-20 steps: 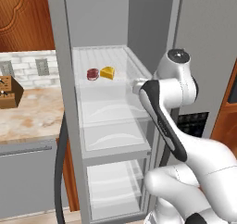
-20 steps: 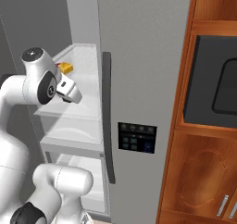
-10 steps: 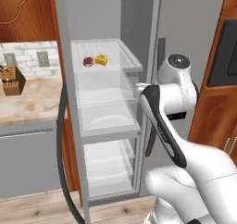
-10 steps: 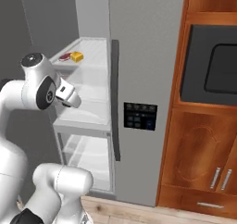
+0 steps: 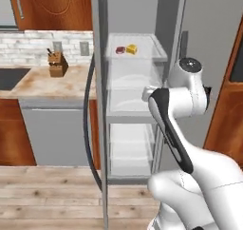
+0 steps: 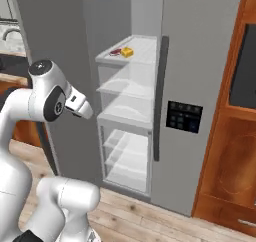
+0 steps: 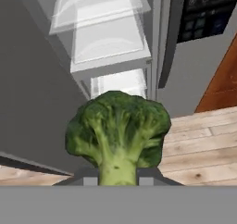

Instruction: Take the cheese, steak, and broccoli from the fridge and place them on the plate on the dining counter to create an appetizer plate.

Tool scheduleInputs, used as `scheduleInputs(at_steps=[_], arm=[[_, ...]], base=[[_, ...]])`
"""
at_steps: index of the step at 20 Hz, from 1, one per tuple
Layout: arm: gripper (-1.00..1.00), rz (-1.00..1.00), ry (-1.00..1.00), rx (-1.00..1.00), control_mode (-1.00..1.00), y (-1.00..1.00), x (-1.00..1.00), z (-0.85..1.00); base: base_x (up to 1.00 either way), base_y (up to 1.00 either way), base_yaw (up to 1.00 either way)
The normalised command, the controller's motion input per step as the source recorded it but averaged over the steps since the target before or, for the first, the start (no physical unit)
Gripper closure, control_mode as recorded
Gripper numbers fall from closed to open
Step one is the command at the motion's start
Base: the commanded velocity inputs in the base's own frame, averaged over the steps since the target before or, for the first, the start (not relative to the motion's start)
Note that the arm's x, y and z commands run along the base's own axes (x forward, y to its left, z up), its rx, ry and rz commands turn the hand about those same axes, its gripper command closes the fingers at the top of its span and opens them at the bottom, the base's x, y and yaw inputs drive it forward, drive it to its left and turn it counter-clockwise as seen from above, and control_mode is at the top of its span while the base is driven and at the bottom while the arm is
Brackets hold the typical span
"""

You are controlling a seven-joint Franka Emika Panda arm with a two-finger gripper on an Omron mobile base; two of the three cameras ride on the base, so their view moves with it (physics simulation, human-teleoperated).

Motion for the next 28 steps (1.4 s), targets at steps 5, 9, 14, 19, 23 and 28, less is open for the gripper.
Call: scheduleInputs(at_steps=[5, 9, 14, 19, 23, 28], arm=[[1.00, 0.00, 0.00, 0.00, 1.00, 0.00, 0.00, 0.00], [1.00, 0.00, 0.00, 0.00, 1.00, 0.00, 0.00, 0.00], [1.00, 0.00, 0.00, 0.00, 1.00, 0.00, 0.00, 0.00], [1.00, 0.00, 0.00, 0.00, 1.00, 0.00, 0.00, 0.00], [1.00, 0.00, 0.00, 0.00, 1.00, 0.00, 0.00, 0.00], [1.00, 0.00, 0.00, 0.00, 1.00, 0.00, 0.00, 0.00]], base=[[-0.53, 0.00, 0.82], [-0.64, 0.00, 0.81], [-0.54, 0.00, 0.81], [-0.21, 0.00, 0.80], [-0.03, -0.02, 0.77], [0.00, -0.03, 0.72]])
